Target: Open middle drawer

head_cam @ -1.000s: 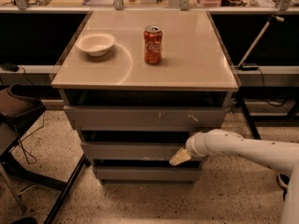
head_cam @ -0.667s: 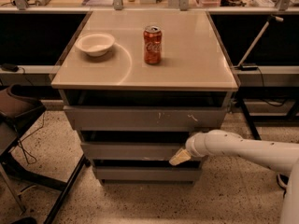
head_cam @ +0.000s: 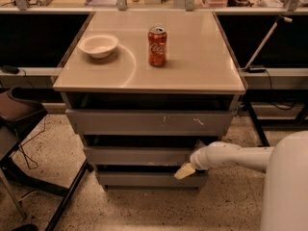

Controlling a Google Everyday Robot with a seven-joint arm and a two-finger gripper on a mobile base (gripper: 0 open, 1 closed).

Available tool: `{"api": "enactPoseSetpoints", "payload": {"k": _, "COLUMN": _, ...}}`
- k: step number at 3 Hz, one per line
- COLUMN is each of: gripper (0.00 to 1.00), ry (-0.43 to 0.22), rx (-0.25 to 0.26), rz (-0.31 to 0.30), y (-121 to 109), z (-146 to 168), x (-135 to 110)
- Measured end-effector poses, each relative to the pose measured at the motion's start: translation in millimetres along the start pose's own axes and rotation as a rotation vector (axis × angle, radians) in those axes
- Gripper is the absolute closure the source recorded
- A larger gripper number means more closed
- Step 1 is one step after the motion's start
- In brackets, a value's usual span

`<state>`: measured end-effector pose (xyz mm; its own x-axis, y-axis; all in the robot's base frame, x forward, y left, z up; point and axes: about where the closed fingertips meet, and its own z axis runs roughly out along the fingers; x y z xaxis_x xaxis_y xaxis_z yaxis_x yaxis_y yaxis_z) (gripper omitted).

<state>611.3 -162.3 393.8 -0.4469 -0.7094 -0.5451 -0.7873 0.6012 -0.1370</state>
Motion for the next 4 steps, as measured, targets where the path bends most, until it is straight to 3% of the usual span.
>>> {"api": "enactPoseSetpoints", "payload": {"k": 1, "gripper": 0.00, "ry": 0.000, "rx": 0.000, "rz": 0.000, "y": 0.0, "z": -0.2, "x": -0.2}}
{"api": "enactPoseSetpoints", "payload": {"k": 2, "gripper": 0.19, "ry": 0.000, "rx": 0.000, "rz": 0.000, "y": 0.0, "z": -0.2, "x": -0.2}}
{"api": "enactPoseSetpoints", "payload": {"k": 4, "gripper": 0.65, "ry": 0.000, "rx": 0.000, "rz": 0.000, "y": -2.2, "z": -8.1, "x": -5.0}}
